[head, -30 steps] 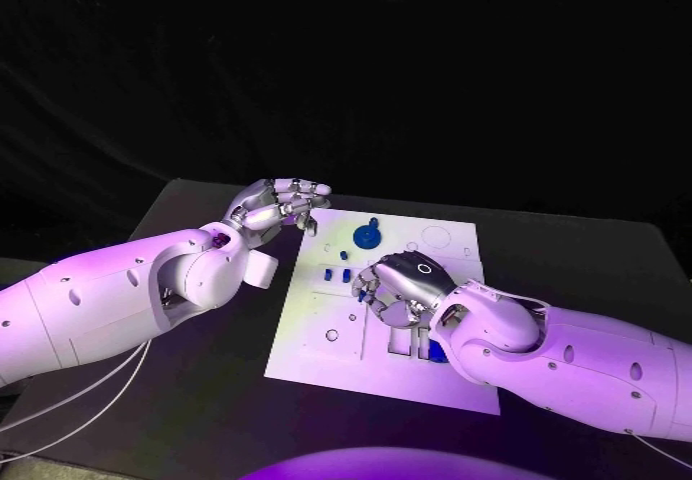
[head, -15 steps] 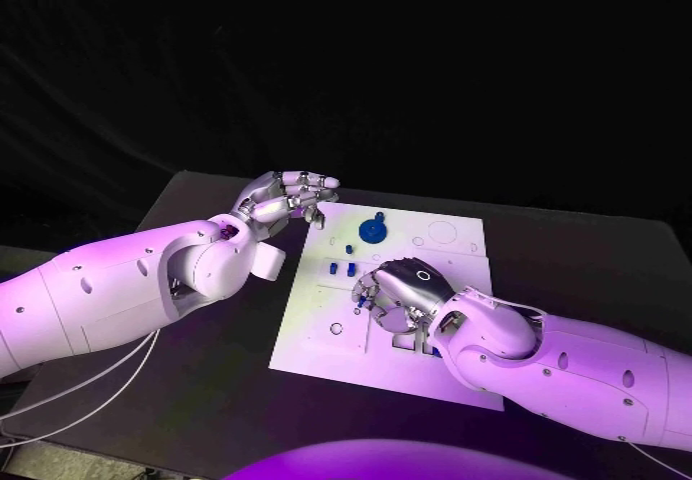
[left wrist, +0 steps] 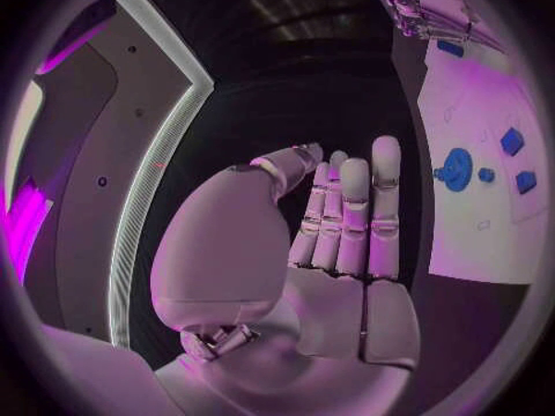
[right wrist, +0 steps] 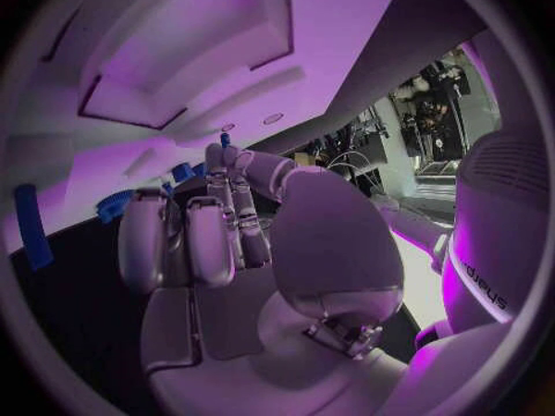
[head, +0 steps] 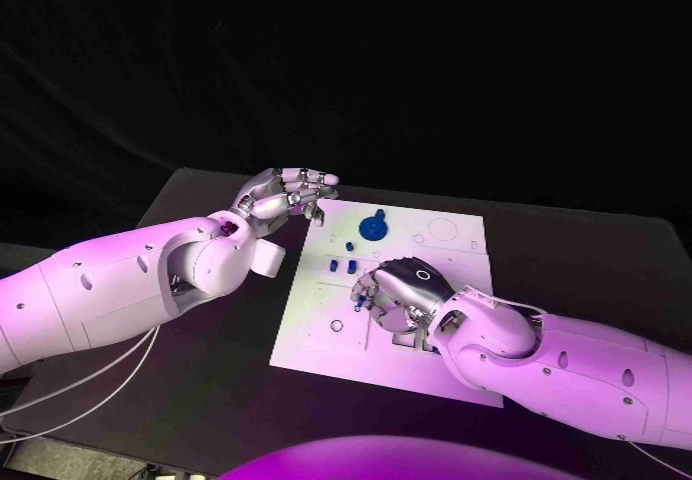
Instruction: Assemble the parts on the task board
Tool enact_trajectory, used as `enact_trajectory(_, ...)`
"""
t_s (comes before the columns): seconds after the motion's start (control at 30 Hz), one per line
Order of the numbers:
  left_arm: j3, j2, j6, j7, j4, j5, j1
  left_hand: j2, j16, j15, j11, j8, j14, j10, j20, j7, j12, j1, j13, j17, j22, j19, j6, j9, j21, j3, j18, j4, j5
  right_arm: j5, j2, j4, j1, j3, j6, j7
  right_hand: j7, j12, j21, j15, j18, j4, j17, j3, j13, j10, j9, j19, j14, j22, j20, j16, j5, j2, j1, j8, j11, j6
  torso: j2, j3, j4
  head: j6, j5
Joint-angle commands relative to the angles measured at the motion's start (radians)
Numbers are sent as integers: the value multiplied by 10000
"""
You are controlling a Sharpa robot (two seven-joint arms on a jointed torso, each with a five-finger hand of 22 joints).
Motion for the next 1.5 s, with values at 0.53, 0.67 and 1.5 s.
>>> enact_trajectory(0.53, 7, -3, 88, -9, -14, -49, 1, 56, -31, -23, -2, 37, -58, -60, 38, 62, 33, 16, 9, -9, -8, -34, -41, 8, -46, 14, 146, -51, 40, -27, 100, -86, -31, -43, 126, 133, 43, -50, -1, -60, -138, 49, -11, -37, 16, 67, 13, 16, 307, 496, -16, 57, 54, -70, -12, 66, -143, 65, 4, -7, -3, -69, 4)
enact_trajectory(0.67, 6, 4, 91, -12, -29, -51, 1, 56, -31, -23, -2, 37, -58, -60, 38, 62, 33, 16, 9, -9, -8, -34, -41, 8, -46, 14, 146, -51, 40, -26, 114, -104, -34, -57, 180, 136, 42, -50, 2, -60, -139, 53, -6, -43, 21, 67, 19, 18, 308, 500, -15, 62, 44, -68, -19, 68, -144, 64, -3, -7, 1, -78, 7)
enact_trajectory(1.5, 6, -20, 109, -42, -23, -80, 1, 56, -31, -23, -2, 37, -58, -60, 38, 62, 33, 16, 9, -9, -8, -34, -41, 8, -46, 14, 146, -51, 40, -286, 328, -318, -101, -139, 742, -73, 42, -62, -33, -59, -127, 61, -25, -86, 40, 47, 48, -16, 304, 472, -10, 62, -46, -73, -50, 69, -145, 42, -5, 1, 4, -111, 25)
